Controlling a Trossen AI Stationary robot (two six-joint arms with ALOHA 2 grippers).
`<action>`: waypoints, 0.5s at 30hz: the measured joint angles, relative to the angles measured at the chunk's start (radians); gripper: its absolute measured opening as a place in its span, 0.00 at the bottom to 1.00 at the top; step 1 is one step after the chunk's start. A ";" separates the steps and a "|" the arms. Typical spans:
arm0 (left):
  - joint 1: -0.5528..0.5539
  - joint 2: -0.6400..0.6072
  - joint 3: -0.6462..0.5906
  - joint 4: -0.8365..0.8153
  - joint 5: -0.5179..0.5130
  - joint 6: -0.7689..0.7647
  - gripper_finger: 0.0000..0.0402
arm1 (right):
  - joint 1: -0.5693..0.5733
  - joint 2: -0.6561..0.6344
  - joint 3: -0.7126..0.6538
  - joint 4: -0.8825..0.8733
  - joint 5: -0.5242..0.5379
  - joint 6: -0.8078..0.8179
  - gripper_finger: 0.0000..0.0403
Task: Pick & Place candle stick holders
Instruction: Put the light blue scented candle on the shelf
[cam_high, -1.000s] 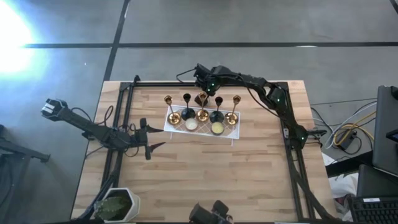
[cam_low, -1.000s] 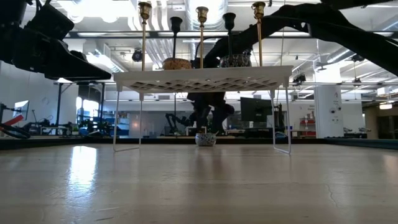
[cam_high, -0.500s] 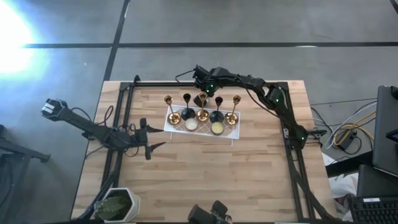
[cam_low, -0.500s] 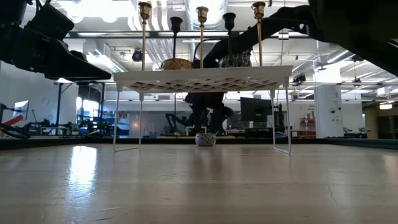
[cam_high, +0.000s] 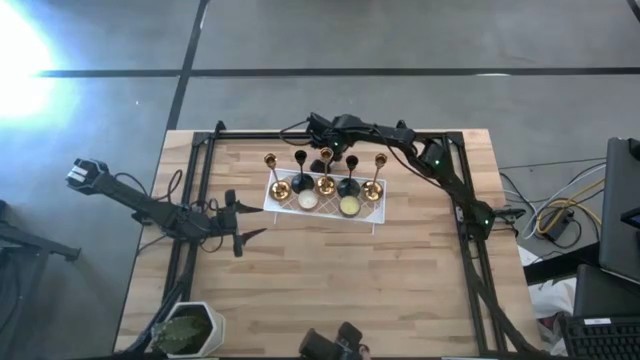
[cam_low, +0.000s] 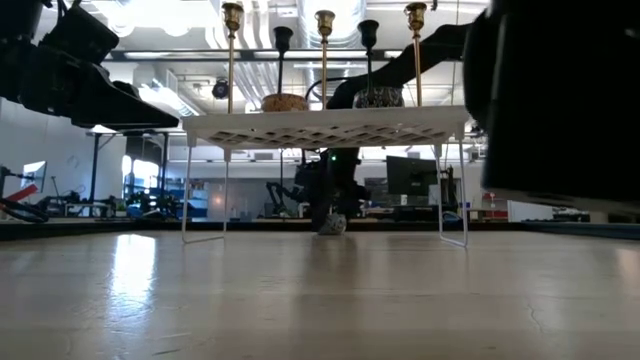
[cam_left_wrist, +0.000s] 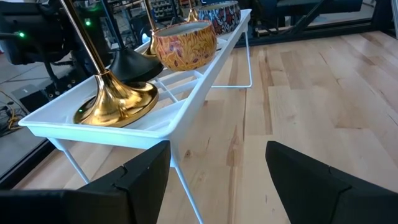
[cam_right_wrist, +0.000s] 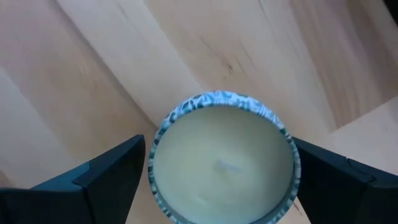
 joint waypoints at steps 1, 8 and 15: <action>0.000 0.000 0.000 0.000 0.000 0.000 0.67 | 0.000 0.003 0.005 0.000 0.000 0.001 0.88; 0.000 0.000 0.000 0.000 0.000 0.000 0.67 | 0.003 0.004 0.008 0.005 0.001 0.005 0.81; 0.000 0.000 0.000 0.000 0.000 0.000 0.67 | 0.008 0.005 0.009 0.005 0.002 0.006 0.76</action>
